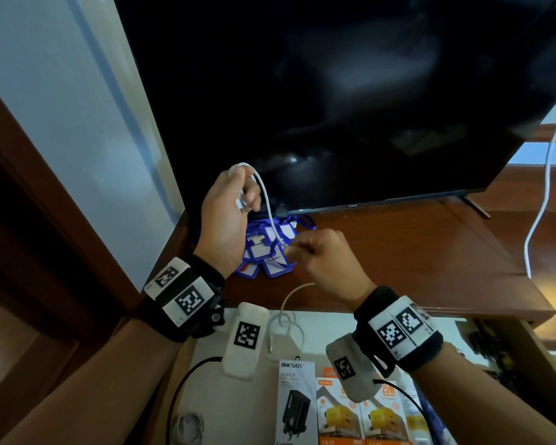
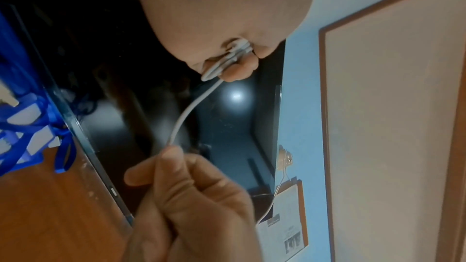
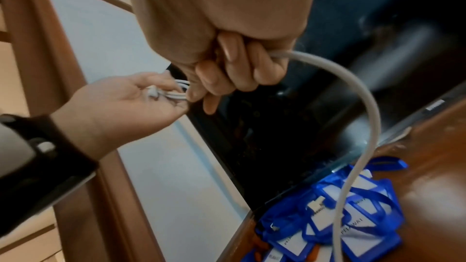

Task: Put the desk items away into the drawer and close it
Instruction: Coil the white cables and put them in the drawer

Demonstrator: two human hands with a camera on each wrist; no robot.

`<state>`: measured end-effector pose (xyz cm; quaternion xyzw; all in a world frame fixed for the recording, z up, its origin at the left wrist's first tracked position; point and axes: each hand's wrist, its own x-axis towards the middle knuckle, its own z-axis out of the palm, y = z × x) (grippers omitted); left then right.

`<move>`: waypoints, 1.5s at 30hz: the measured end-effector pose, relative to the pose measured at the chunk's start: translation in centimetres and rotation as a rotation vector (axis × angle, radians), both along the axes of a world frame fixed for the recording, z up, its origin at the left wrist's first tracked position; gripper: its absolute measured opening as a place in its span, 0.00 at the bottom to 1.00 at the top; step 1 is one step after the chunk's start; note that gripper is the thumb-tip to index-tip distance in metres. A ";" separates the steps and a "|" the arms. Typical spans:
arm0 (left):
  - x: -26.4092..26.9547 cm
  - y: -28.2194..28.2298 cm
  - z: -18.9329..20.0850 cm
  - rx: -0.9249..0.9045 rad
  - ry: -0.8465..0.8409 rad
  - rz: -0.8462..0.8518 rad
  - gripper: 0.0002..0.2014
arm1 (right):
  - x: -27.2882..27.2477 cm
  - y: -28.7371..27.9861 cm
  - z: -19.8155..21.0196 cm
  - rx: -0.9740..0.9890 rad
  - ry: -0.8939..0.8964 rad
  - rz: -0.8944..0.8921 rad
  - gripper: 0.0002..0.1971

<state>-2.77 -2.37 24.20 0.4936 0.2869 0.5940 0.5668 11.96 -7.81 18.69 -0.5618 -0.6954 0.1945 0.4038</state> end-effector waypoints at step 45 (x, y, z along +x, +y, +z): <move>-1.2 0.3 0.6 -0.222 -0.158 -0.088 0.12 | -1.1 0.2 -2.2 -0.070 0.577 -0.077 0.05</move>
